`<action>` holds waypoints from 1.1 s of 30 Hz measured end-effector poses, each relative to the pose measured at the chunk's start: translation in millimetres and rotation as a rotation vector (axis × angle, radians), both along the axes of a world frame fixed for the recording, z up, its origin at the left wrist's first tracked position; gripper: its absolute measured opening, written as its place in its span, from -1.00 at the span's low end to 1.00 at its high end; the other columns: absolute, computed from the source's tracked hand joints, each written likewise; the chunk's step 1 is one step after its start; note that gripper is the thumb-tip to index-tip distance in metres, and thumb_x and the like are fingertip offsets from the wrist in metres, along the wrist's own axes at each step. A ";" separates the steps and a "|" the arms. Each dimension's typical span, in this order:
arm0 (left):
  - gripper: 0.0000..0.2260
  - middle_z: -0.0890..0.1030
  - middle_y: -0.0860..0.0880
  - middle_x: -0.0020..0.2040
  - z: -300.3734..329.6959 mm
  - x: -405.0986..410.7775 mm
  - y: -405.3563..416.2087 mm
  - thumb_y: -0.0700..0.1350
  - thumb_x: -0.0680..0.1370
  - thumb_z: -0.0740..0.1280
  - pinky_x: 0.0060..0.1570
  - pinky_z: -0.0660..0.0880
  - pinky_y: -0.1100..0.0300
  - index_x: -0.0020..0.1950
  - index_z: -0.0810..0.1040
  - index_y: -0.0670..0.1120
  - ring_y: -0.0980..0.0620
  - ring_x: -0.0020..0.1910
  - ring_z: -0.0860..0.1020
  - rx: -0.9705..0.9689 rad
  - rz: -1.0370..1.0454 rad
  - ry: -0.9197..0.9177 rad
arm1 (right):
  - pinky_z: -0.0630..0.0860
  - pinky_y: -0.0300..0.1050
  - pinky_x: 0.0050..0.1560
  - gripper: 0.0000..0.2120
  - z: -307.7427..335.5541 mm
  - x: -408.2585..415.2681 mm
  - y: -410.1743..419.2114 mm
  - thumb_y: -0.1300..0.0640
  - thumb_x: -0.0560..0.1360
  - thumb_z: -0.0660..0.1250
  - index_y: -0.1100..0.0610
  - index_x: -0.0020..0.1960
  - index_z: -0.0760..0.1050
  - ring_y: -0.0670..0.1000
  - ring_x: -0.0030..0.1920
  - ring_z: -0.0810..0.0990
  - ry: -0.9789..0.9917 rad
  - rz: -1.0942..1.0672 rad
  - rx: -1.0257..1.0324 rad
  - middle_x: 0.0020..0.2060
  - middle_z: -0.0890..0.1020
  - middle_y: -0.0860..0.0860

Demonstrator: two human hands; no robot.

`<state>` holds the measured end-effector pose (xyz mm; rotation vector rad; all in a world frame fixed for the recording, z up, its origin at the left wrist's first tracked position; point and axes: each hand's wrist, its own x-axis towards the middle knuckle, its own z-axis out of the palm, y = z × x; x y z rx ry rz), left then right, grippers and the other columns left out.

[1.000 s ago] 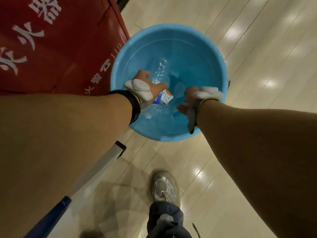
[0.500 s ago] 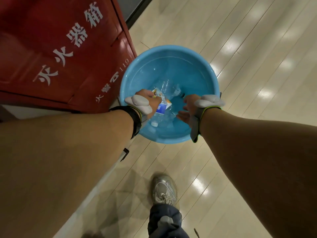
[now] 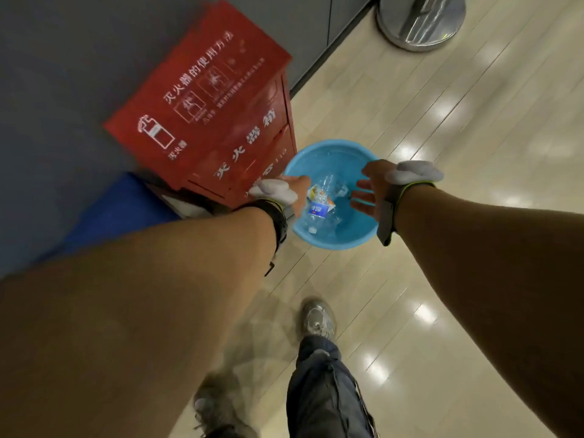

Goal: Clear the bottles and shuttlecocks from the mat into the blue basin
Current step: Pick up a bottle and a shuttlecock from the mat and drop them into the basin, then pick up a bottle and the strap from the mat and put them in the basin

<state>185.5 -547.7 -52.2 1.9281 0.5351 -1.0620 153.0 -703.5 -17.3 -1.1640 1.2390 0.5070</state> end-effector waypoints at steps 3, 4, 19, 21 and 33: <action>-0.79 0.52 -0.03 -0.26 96.8 -12.4 14.1 -0.01 0.51 0.23 -0.27 0.43 0.12 -0.31 0.45 0.00 -0.04 -0.34 0.47 -0.005 0.139 -0.002 | 0.51 0.03 0.21 -0.65 90.3 -4.3 16.2 0.06 0.64 0.05 0.15 0.36 0.33 0.07 0.14 0.51 -0.076 0.045 0.012 0.33 0.47 0.07; -0.78 0.52 -0.03 -0.29 132.4 -16.7 22.6 -0.03 0.54 0.23 -0.32 0.39 0.17 -0.29 0.46 -0.04 -0.01 -0.37 0.46 -0.034 0.187 -0.004 | 0.51 0.01 0.20 -0.62 123.4 -7.3 23.5 0.05 0.64 0.04 0.17 0.39 0.31 0.08 0.19 0.50 -0.090 0.051 0.014 0.35 0.45 0.07; -0.65 0.53 -0.02 0.29 398.7 -122.1 171.3 0.01 0.65 0.13 0.18 0.43 0.13 0.35 0.46 -0.12 -0.01 0.15 0.56 -0.307 0.531 -0.185 | 0.53 0.00 -0.23 -0.78 362.5 -66.7 190.5 0.05 0.48 0.21 0.20 -0.07 0.49 0.11 -0.36 0.58 -0.422 0.298 -0.154 -0.21 0.61 0.15; -0.67 0.56 -0.01 0.20 406.8 -128.8 192.0 0.00 0.66 0.12 0.06 0.45 0.17 0.35 0.45 -0.10 0.00 0.10 0.57 -0.334 0.561 -0.210 | 0.57 0.05 -0.13 -0.82 375.4 -66.2 208.5 0.07 0.48 0.23 0.19 -0.12 0.47 0.14 -0.25 0.58 -0.463 0.359 -0.175 -0.16 0.62 0.19; -0.81 0.44 0.04 -0.23 425.3 -145.1 316.7 -0.04 0.61 0.17 -0.21 0.37 0.20 -0.20 0.37 -0.02 0.06 -0.27 0.44 -0.312 0.844 -0.379 | 0.42 -0.18 -0.29 -0.83 407.5 -68.3 343.8 0.12 0.56 0.11 0.07 -0.19 0.36 0.04 -0.36 0.44 -0.492 0.453 0.004 -0.33 0.45 0.04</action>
